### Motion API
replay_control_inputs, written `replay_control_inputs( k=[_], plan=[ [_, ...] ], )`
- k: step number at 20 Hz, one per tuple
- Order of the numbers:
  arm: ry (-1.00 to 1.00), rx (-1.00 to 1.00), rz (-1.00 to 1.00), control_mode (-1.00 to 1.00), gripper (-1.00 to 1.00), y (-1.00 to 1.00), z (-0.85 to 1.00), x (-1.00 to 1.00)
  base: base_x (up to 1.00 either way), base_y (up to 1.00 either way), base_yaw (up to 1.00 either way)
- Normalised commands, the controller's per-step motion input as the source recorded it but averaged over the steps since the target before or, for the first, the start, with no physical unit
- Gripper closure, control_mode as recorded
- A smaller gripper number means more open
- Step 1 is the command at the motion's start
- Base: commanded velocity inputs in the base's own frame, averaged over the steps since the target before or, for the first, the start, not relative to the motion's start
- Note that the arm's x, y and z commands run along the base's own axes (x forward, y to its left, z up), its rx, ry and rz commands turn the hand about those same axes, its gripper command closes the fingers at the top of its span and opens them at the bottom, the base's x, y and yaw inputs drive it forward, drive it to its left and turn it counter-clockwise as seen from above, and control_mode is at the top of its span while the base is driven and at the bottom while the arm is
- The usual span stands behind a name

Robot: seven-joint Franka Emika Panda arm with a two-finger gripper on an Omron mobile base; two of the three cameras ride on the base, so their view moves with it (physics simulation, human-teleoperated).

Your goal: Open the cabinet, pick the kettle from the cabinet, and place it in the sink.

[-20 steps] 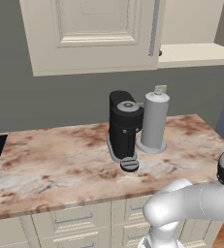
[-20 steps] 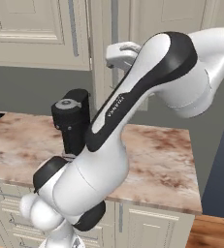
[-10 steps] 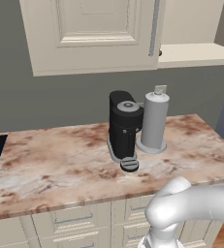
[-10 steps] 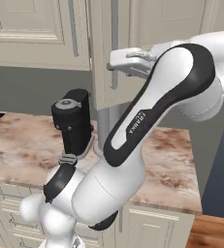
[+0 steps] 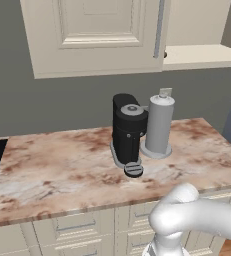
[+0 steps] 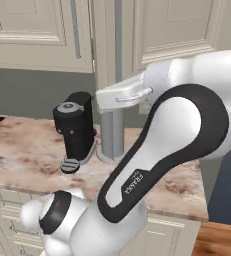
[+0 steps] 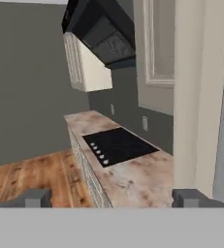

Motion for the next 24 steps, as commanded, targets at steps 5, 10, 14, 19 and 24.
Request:
replay_control_inputs(
  k=[5,10,14,19,24],
  plan=[
    [-0.23,-0.13,0.0,-1.0,-1.0,0.9,-0.41,-0.86,0.0,0.0,0.0],
    [-0.2,-0.32,0.0,-1.0,-1.0,1.0,-0.39,-0.35,0.0,0.0,0.0],
    [-0.18,-0.38,-0.02,-1.0,-1.0,1.0,-0.37,-0.21,0.0,0.0,0.0],
    [-0.11,-0.33,-0.16,-1.0,-1.0,0.93,-0.12,0.01,0.0,0.0,0.0],
    [-0.26,-0.38,-0.16,-1.0,-1.0,0.54,0.03,0.05,0.0,0.0,0.0]
  ],
)
